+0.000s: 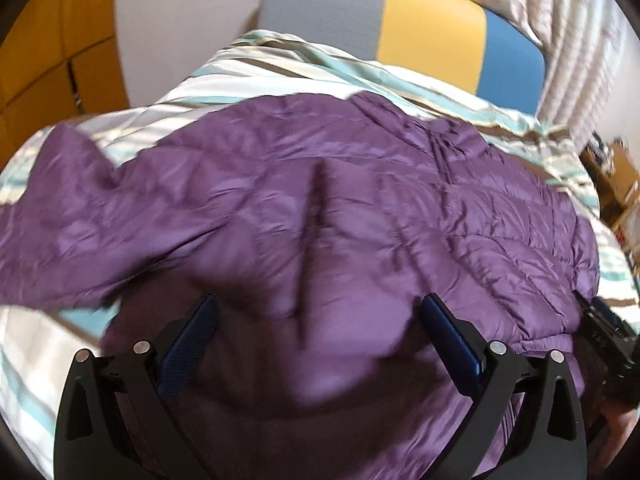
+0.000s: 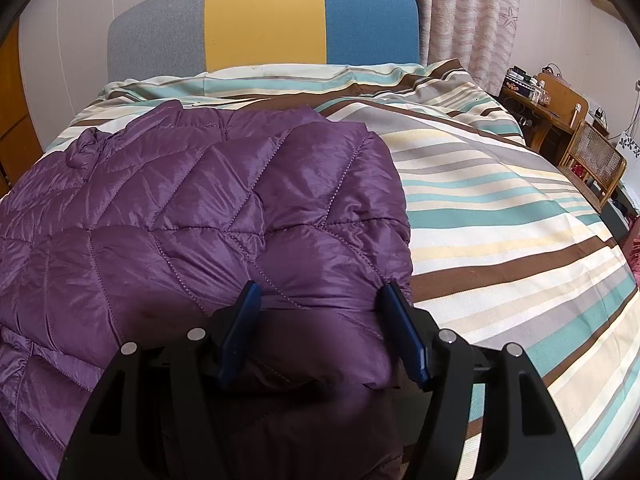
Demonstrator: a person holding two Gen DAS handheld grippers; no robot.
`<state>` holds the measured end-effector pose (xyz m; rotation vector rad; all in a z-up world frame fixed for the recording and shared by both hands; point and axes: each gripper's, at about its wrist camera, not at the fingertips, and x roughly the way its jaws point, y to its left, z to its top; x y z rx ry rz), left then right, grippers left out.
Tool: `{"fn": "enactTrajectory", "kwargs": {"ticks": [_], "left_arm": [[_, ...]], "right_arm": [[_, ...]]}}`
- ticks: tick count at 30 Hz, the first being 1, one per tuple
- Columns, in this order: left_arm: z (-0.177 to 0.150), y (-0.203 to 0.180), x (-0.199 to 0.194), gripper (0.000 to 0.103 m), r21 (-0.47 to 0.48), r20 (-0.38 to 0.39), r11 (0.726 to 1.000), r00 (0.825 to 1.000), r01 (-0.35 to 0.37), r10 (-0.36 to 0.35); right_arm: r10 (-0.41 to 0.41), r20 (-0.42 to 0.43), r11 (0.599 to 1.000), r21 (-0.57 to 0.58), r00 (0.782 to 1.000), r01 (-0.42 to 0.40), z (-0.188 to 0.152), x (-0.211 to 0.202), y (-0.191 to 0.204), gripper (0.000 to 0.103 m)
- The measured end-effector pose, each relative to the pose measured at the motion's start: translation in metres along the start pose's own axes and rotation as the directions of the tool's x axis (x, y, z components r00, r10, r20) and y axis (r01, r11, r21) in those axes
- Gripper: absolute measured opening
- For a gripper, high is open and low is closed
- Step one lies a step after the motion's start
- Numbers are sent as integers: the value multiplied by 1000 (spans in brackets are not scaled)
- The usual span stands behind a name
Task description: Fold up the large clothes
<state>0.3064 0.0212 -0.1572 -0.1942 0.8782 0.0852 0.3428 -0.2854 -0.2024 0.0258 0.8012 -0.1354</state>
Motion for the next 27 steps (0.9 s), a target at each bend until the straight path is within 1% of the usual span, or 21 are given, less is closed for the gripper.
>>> {"fn": "enactTrajectory", "kwargs": {"ticks": [4,7,11,15,18,21,23,27], "left_arm": [[-5,27,-19,100,-64,34,998,999,-12,14],[-10,48,-27,100,-107,41,994,999,-17,22],[-18,75,-31,100,-163,26,986,999,-29,34],[-33,101,-35,100,-248,1,968,1000,-21,22],[-42,112,-43,100,-292,35,956,999,10,0],[-45,118,-53,100,-305,40,952,999,0,12],[-45,125,-60,100,-322,60,947,998,-2,23],[-44,151,-73,100,-372,104,928,993,-19,62]], "right_arm": [[0,0,1000,0,1000,0,0,0,0,64],[-3,1,1000,-2,1000,3,0,0,0,64],[-9,1,1000,-4,1000,9,0,-1,1,64],[-7,1,1000,-4,1000,7,-1,-1,0,65],[-8,1,1000,-4,1000,8,0,-1,1,65],[-7,1,1000,-3,1000,7,0,-1,0,65],[-5,0,1000,-1,1000,5,0,-1,0,65],[-6,0,1000,-1,1000,6,-1,-1,0,66]]}}
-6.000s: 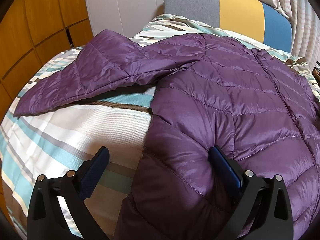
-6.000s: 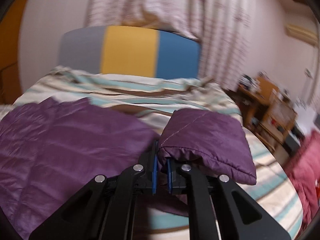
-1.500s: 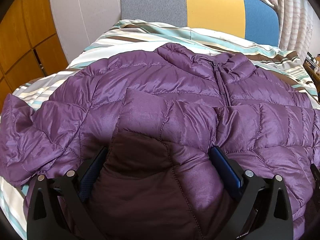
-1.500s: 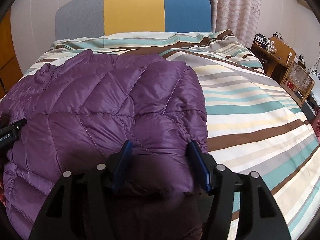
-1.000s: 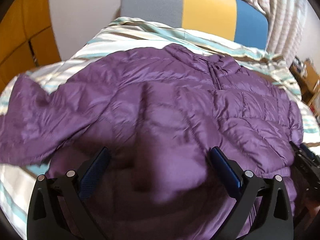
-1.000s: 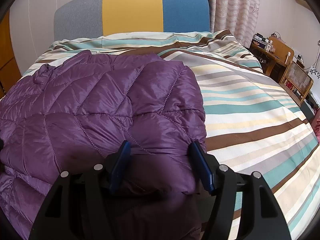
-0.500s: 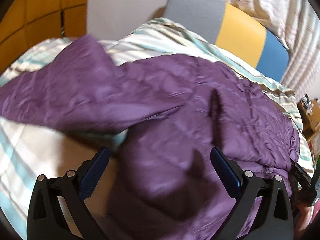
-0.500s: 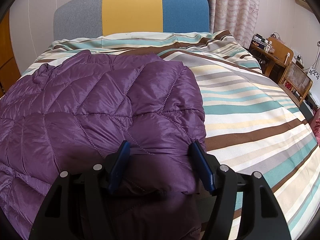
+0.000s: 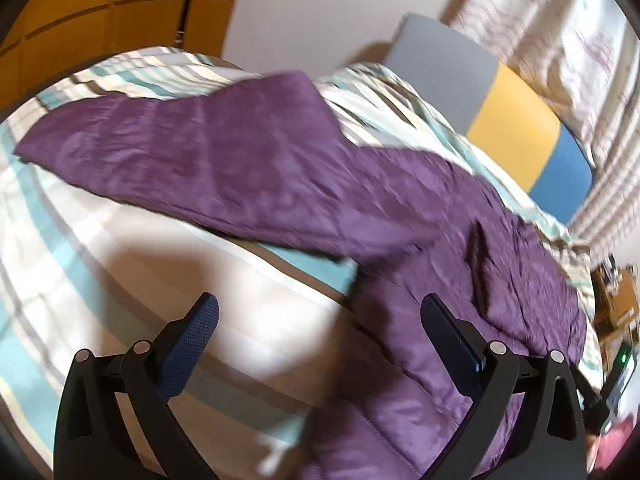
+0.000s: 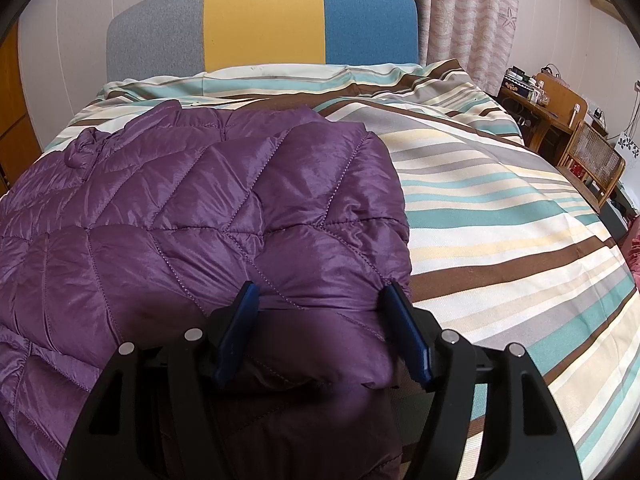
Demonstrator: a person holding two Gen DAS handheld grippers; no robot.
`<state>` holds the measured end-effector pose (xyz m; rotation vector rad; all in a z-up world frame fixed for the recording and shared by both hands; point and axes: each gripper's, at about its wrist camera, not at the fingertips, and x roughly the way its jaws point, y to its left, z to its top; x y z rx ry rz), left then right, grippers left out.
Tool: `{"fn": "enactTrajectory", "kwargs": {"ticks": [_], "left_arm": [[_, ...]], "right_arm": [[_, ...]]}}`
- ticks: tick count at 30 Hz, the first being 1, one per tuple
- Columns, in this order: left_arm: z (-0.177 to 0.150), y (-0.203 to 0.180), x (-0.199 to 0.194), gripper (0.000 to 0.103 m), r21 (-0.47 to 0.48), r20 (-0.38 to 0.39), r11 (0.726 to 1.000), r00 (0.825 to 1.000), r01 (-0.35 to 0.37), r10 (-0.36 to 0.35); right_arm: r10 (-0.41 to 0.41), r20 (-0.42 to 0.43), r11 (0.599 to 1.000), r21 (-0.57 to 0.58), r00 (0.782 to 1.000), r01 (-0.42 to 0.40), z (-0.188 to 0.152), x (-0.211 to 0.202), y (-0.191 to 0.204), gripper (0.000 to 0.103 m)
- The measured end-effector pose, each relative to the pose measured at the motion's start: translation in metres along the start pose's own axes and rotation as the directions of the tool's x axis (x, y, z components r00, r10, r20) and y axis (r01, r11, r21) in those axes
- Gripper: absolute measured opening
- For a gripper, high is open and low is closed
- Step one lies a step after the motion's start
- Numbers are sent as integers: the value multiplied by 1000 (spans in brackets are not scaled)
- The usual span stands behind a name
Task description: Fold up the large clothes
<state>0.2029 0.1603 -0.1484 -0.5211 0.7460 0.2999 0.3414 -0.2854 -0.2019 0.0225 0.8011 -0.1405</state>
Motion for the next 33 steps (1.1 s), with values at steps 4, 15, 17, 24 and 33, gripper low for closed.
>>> {"fn": "enactTrajectory", "kwargs": {"ticks": [4,15,17,24,33], "left_arm": [[14,32,-5,100,-71,21,997,999,-34,36],[36,128,-9,100,-405,45,909,991,-97,125],[34,145,-9,100,-476,57,876,992,-75,116],[40,186,-17,100,-626,169,779,981,33,94],[60,215,-6,91,-706,211,705,970,66,120]], "right_arm": [[0,0,1000,0,1000,0,0,0,0,66],[1,-1,1000,0,1000,-1,0,0,-1,67],[1,-1,1000,0,1000,-1,0,0,-1,67],[2,-1,1000,0,1000,-2,0,-1,-1,67],[1,-1,1000,-1,1000,-1,0,-1,-1,67]]}}
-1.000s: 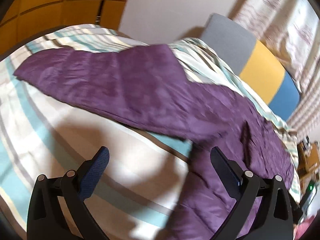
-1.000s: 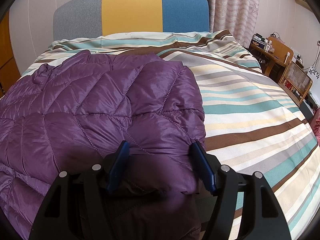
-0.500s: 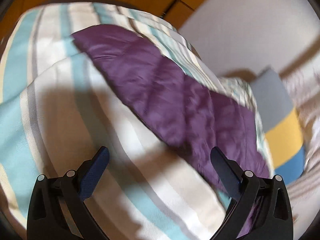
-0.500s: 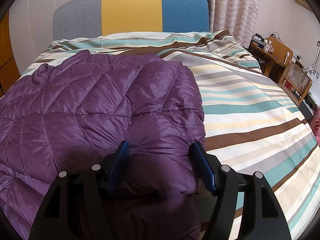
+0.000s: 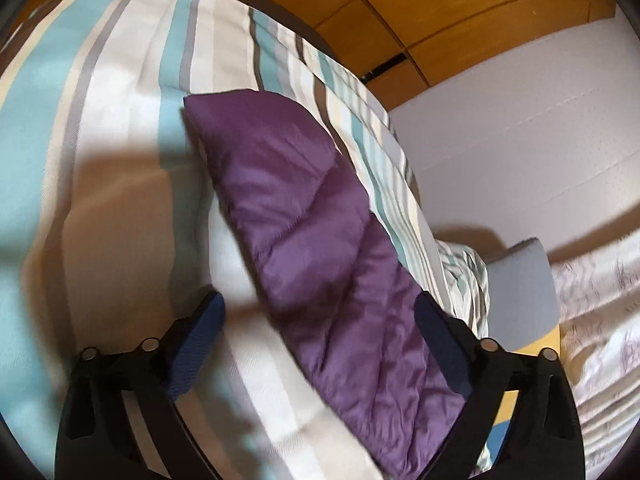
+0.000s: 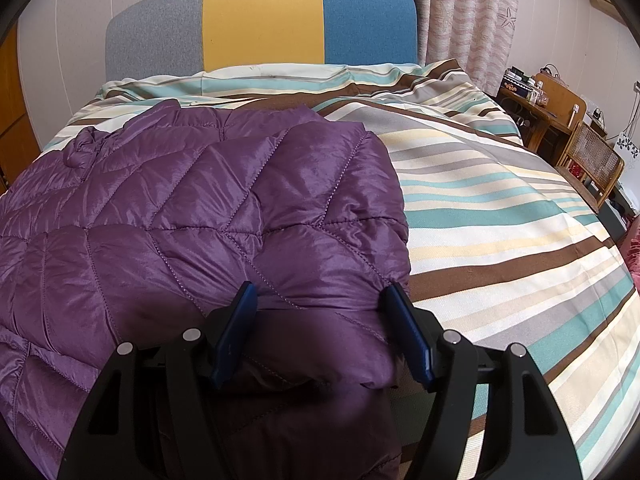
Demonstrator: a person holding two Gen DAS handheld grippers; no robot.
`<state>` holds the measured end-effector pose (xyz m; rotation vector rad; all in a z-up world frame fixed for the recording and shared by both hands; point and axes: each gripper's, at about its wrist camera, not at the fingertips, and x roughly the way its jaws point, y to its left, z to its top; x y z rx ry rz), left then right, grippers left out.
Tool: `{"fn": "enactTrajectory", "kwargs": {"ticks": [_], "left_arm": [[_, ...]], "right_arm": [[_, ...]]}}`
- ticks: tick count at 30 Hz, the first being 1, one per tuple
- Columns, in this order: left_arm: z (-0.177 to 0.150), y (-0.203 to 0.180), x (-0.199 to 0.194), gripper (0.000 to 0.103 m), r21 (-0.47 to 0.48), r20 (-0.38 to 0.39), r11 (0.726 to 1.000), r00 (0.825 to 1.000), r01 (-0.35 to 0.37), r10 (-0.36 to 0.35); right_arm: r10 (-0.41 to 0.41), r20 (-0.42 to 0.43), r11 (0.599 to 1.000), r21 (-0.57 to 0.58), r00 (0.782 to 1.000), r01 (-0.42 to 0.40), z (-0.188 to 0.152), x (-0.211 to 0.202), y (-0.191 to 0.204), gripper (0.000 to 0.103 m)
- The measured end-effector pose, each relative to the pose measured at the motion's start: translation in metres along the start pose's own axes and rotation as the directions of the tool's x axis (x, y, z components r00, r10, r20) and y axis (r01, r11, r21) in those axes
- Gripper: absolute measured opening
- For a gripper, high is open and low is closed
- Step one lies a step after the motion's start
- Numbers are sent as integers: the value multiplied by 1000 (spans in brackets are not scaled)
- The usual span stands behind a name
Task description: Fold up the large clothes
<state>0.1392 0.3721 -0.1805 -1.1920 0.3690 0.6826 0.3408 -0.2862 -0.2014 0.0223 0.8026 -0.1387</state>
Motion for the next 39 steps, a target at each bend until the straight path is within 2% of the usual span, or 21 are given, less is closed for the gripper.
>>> {"fn": "enactTrajectory", "kwargs": {"ticks": [3,4,5,6,8,9,11,19,22,24,27,30,35,39], "left_arm": [[7,2,5,87,-37,28,999,999,-19,20],[10,1,8,83,-44,33,998,999,-34,36],[11,0,10,71,-47,34,997,998,-54,55],[13,0,12,65,-51,32,996,997,-75,77],[16,3,16,35,-86,22,992,995,-94,96],[17,7,18,30,-112,6,990,996,-87,88],[16,10,16,13,-129,0,990,998,-60,60],[-3,-25,-34,12,-49,146,999,989,-9,16],[-17,-53,-58,12,47,210,999,978,13,-22],[-28,-71,-68,12,129,225,991,973,31,-59],[-51,-101,-77,12,265,207,962,970,71,-128],[-77,-127,-81,12,382,176,918,967,105,-183],[-131,-168,-81,12,561,96,810,958,172,-270],[-179,-190,-80,12,661,13,718,953,220,-304]], "right_arm": [[1,0,1000,0,1000,-1,0,0,0,67],[1,0,1000,0,1000,-1,0,0,0,67],[0,0,1000,0,1000,0,0,0,0,67],[1,0,1000,0,1000,-1,0,0,0,67],[1,0,1000,0,1000,-1,0,0,0,67],[1,0,1000,0,1000,-1,0,0,0,67],[1,0,1000,0,1000,-1,0,0,0,68],[2,-1,1000,0,1000,-2,0,0,0,68],[3,-1,1000,2,1000,-3,0,0,0,68],[4,-1,1000,4,1000,-4,-1,0,-1,68],[5,-1,1000,7,1000,-5,-1,-1,-2,68],[5,-1,1000,6,1000,-5,-1,-1,-2,68],[8,-2,1000,11,1000,-8,-2,-1,-3,69],[11,-7,1000,12,1000,-11,-2,-2,-4,69]]}}
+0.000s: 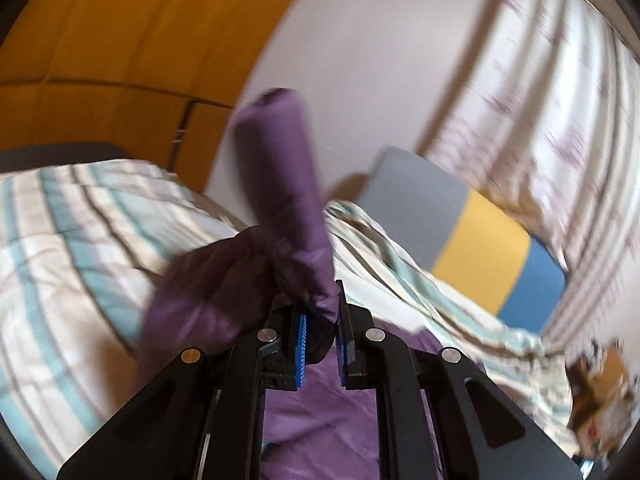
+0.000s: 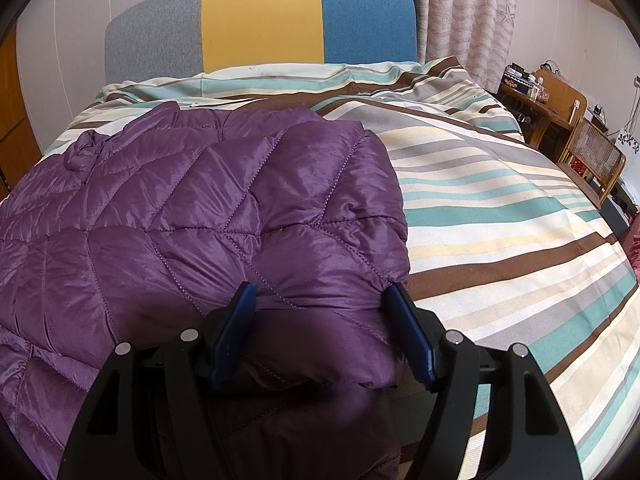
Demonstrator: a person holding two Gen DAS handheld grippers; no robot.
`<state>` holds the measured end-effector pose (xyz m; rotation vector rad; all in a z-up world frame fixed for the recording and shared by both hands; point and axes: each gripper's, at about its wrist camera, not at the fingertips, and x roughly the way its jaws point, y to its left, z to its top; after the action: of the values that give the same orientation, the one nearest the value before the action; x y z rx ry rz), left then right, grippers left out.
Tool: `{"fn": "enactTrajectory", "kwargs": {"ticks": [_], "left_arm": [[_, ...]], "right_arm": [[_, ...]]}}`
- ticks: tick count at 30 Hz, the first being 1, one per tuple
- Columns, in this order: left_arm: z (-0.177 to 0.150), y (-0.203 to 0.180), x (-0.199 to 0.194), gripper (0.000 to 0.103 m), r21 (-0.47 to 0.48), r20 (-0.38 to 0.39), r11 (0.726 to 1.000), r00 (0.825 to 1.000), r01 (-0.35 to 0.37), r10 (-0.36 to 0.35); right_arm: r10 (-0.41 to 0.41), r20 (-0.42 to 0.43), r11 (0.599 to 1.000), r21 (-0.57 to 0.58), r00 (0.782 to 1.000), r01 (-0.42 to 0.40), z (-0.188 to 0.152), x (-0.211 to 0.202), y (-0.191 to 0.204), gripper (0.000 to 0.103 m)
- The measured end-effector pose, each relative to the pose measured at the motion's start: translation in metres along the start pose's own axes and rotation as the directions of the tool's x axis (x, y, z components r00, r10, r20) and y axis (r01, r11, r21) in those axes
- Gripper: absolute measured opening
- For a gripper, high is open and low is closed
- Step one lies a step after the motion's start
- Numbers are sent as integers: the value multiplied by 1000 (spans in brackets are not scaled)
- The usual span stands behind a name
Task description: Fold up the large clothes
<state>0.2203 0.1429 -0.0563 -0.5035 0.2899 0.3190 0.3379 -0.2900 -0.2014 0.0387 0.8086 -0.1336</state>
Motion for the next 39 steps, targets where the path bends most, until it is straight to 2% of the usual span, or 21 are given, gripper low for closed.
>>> {"fn": "enactTrajectory", "kwargs": {"ticks": [8,18,25,28,32,34,35,37,39], "left_arm": [[-50,-82,21,12,166,-110,978,988,123,-105],[-102,-157,35,12,277,-240,927,953,252,-187],[-147,-199,47,12,321,-356,890,912,323,-202],[-164,-209,52,12,323,-396,884,897,338,-198],[-179,-207,60,12,316,-441,881,877,353,-193],[-187,-205,65,12,313,-471,876,861,368,-194],[-190,-203,68,17,305,-481,878,855,369,-193],[-192,-200,72,28,268,-512,880,831,393,-215],[-190,-197,71,36,243,-522,880,820,408,-236]], "right_arm": [[-3,-1,1000,0,1000,3,1,0,0,69],[1,-4,1000,7,1000,-1,1,0,0,71],[6,-6,1000,16,1000,-6,2,1,2,72],[8,-7,1000,21,1000,-8,3,1,2,73],[12,-10,1000,29,1000,-11,3,1,1,74],[11,-11,1000,29,1000,-11,3,1,1,74],[11,-11,1000,29,1000,-11,3,1,2,74],[11,-11,1000,29,1000,-11,3,1,1,74],[11,-11,1000,28,1000,-11,3,1,1,74]]}}
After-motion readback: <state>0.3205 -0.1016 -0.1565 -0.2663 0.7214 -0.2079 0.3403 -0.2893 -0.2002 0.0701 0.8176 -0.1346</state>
